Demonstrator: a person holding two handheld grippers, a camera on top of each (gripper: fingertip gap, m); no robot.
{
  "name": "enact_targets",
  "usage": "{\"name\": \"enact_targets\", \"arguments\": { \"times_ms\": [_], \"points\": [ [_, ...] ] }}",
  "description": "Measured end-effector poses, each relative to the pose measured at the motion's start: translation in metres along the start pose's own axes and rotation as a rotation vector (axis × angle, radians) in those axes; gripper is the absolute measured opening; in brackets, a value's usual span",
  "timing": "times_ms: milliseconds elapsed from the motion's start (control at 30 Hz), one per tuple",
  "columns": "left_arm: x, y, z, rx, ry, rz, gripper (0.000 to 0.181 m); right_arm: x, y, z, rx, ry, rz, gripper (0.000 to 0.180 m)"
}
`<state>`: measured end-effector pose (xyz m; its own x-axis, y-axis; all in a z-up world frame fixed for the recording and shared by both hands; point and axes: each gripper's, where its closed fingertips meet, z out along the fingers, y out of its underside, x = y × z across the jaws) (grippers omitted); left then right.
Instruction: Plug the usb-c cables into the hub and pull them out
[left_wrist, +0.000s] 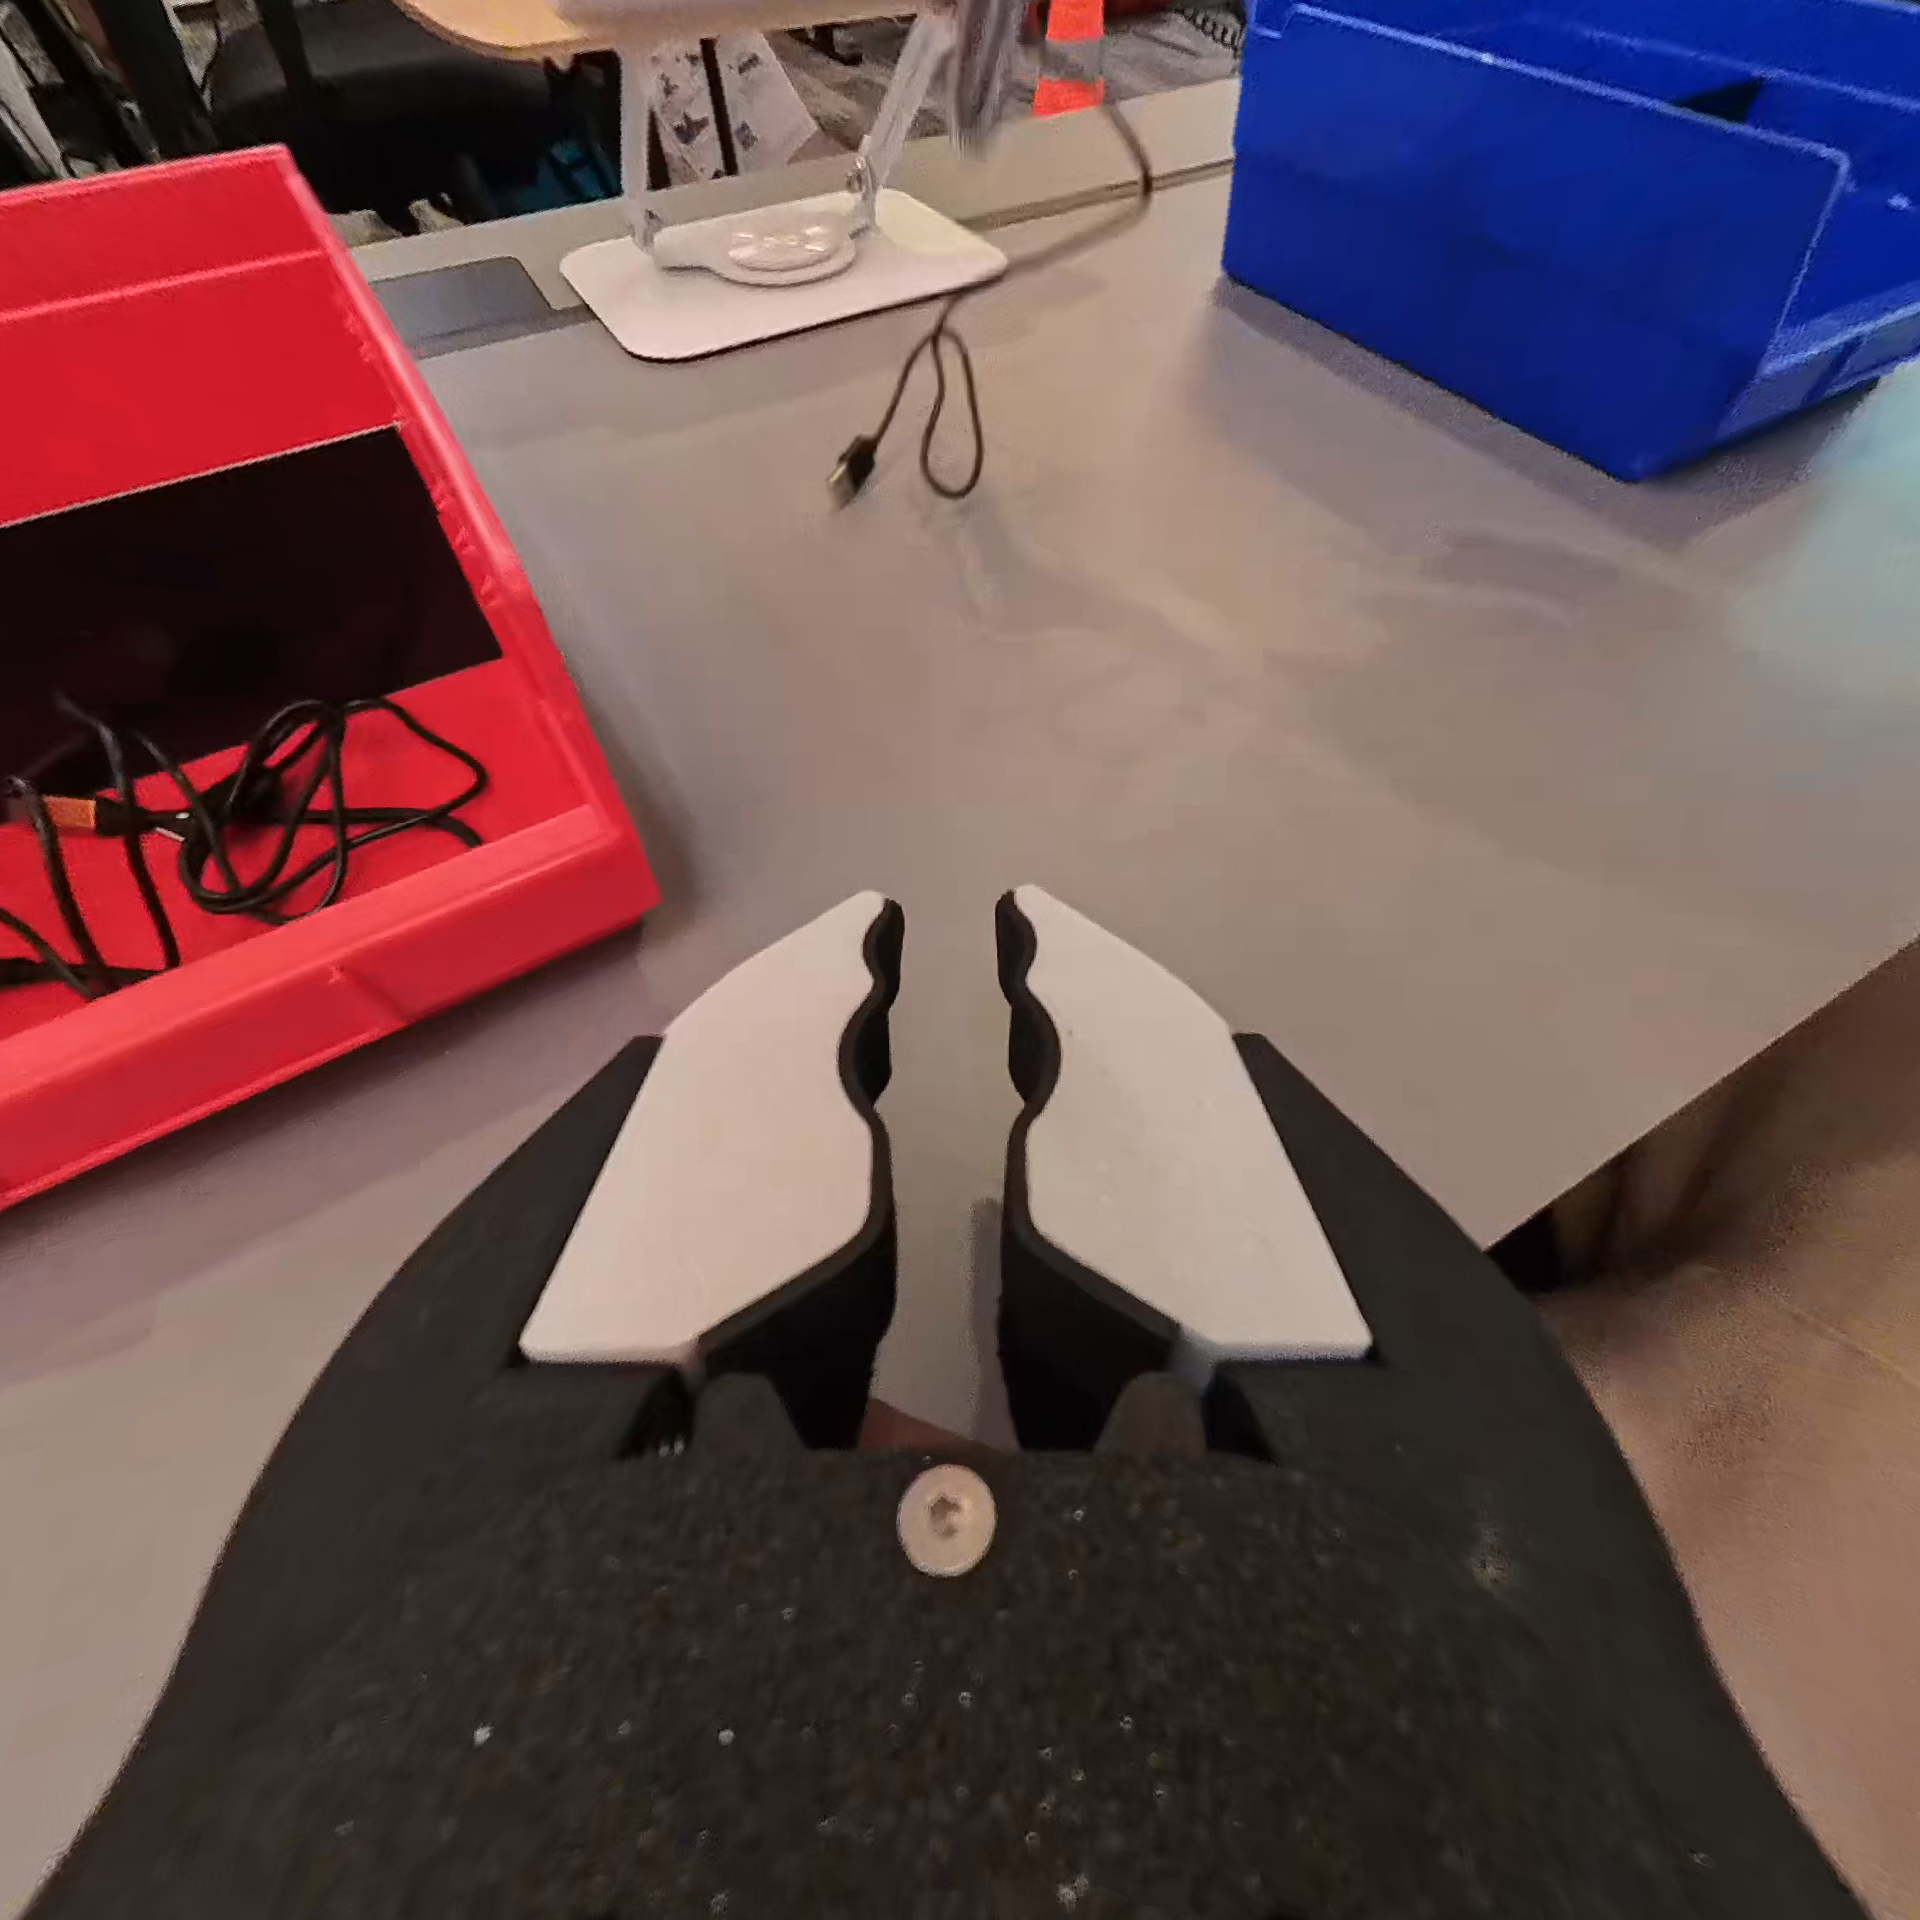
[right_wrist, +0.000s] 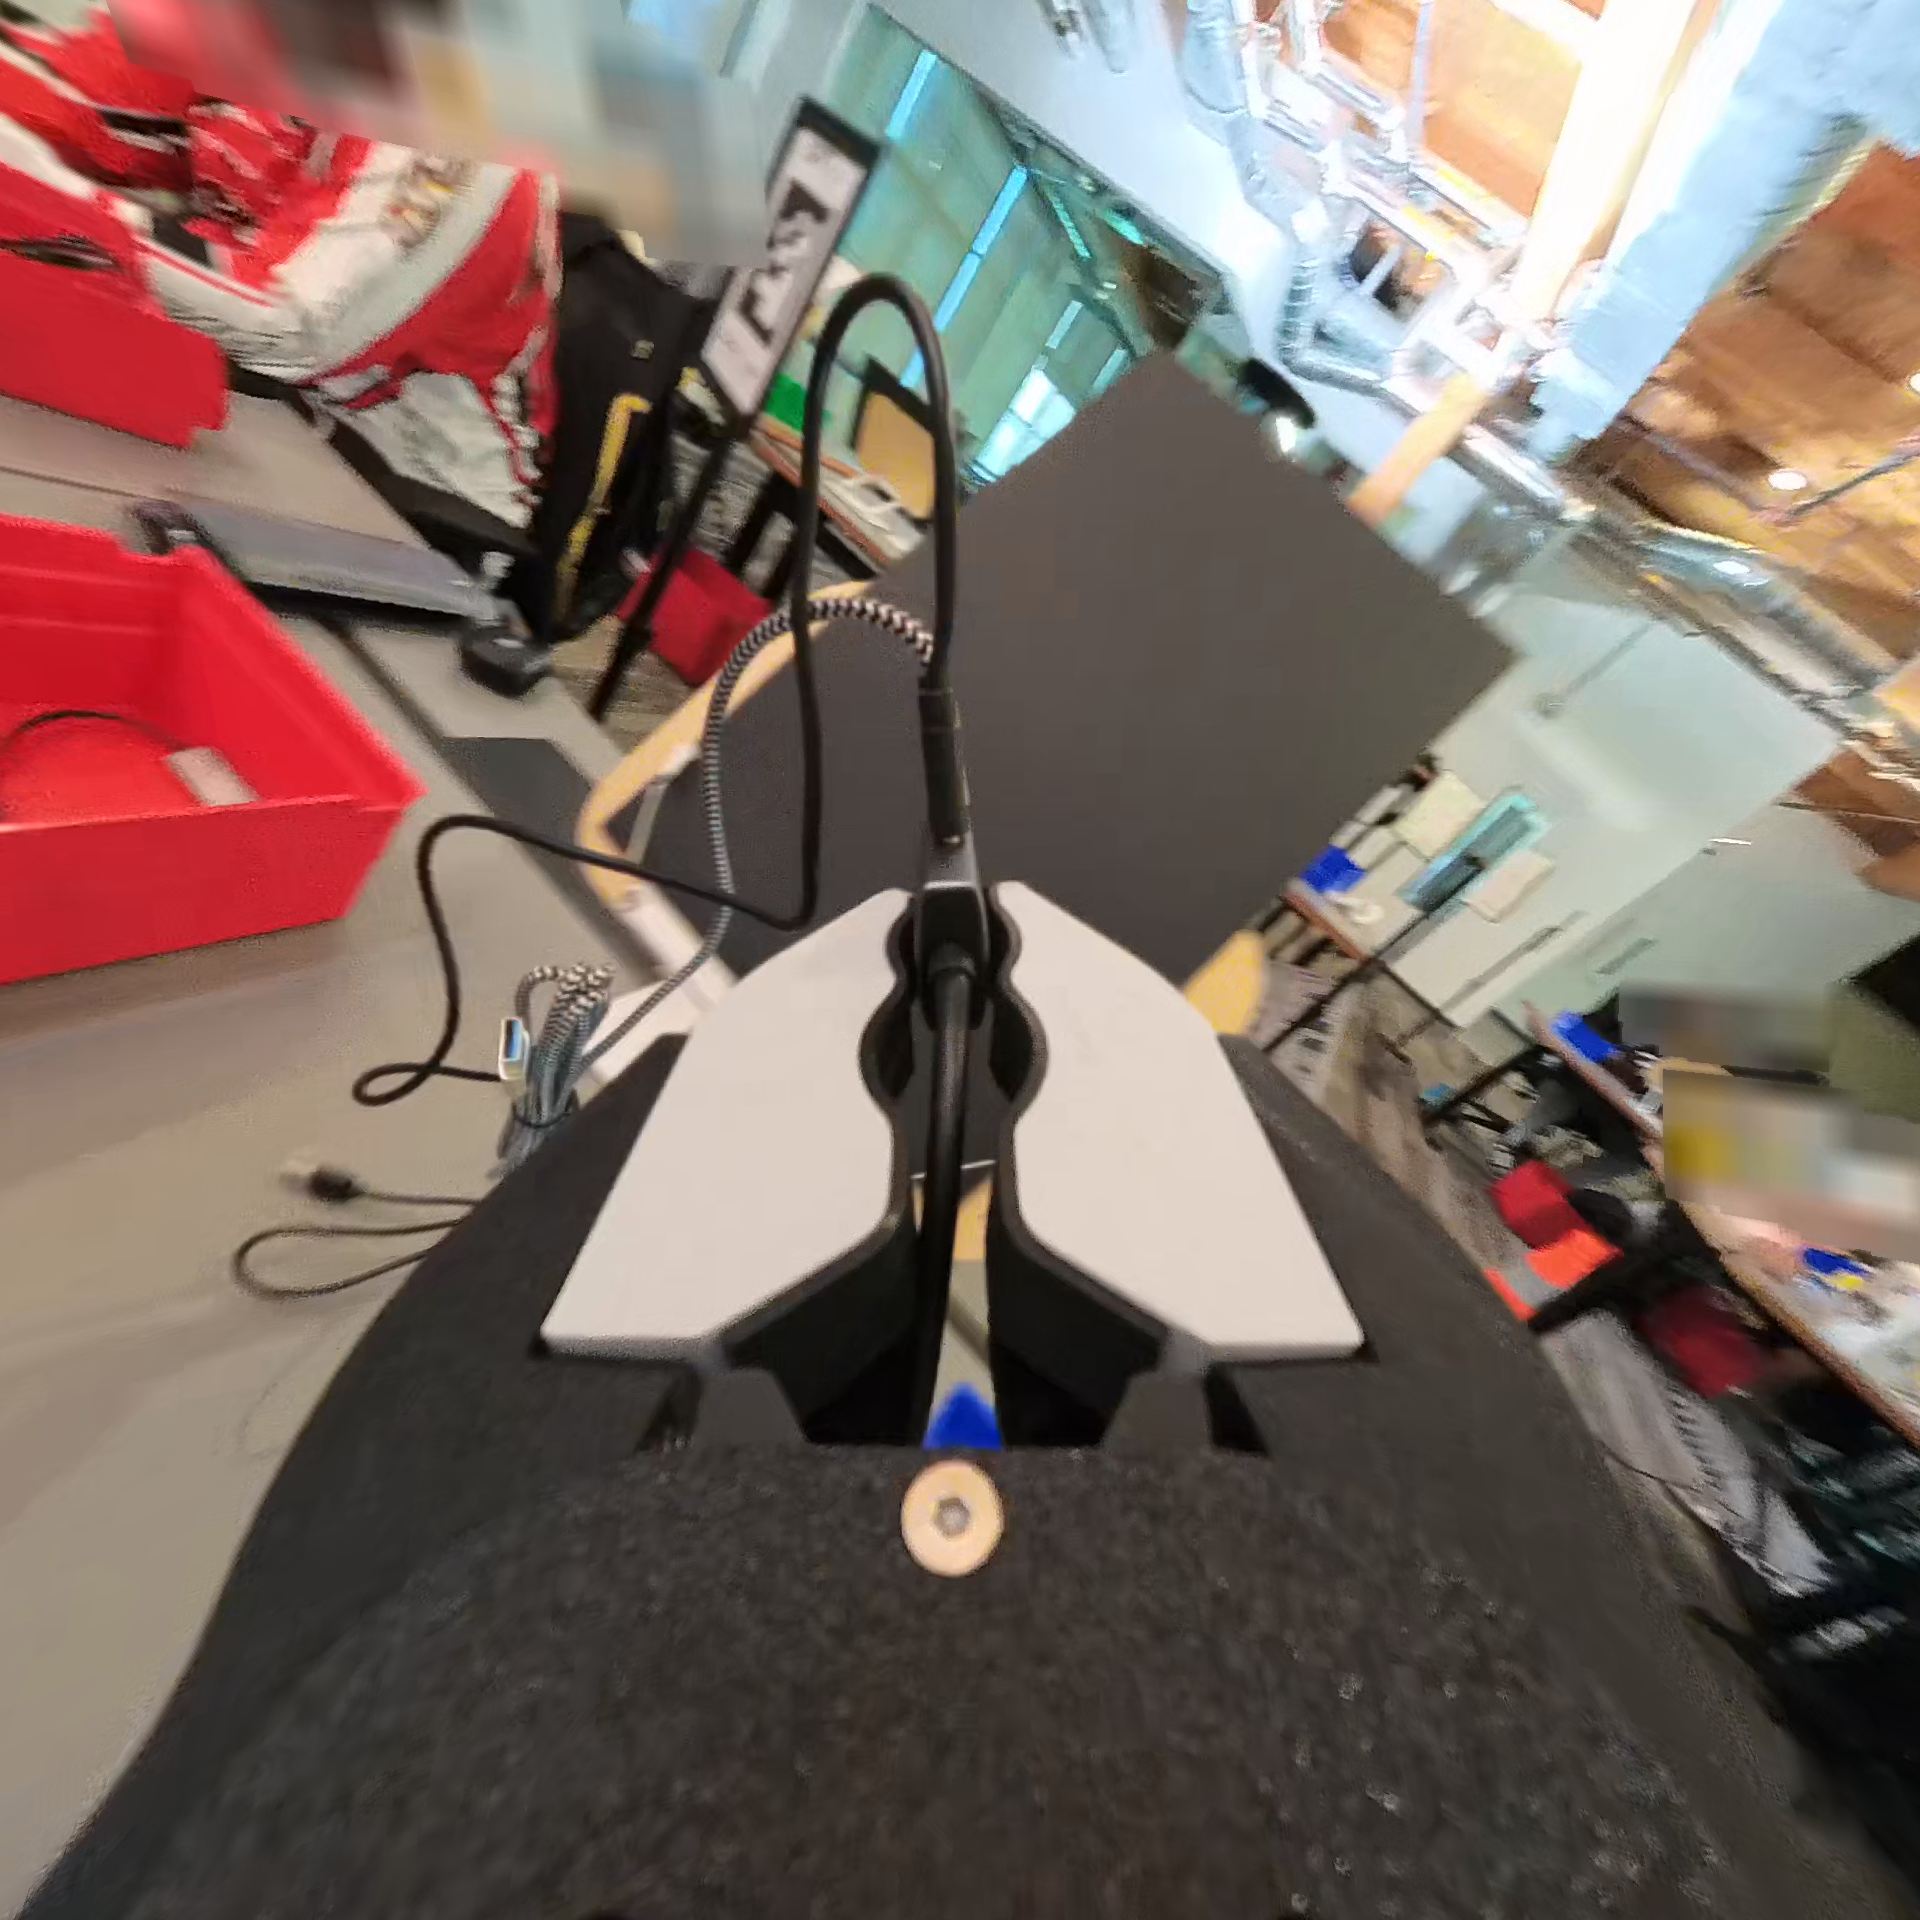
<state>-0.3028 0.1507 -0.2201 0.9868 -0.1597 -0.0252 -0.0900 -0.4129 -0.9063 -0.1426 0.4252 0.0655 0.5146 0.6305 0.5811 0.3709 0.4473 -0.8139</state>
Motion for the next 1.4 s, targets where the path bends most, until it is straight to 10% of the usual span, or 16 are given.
{"name": "enact_targets", "arguments": {
  "times_ms": [667,1067,1400],
  "points": [
    [0.022,0.012,0.018,-0.097,0.050,0.081,0.016,0.298,-0.129,-0.090,-0.152,0.381,-0.071,0.009],
    [0.021,0.014,0.017,-0.105,0.051,0.084,0.016,0.314,-0.057,-0.092,-0.292,0.382,-0.064,0.009],
    [0.025,0.017,0.018,-0.122,0.067,0.087,0.017,0.196,0.131,-0.083,-0.590,0.024,-0.043,0.009]
  ]
}}
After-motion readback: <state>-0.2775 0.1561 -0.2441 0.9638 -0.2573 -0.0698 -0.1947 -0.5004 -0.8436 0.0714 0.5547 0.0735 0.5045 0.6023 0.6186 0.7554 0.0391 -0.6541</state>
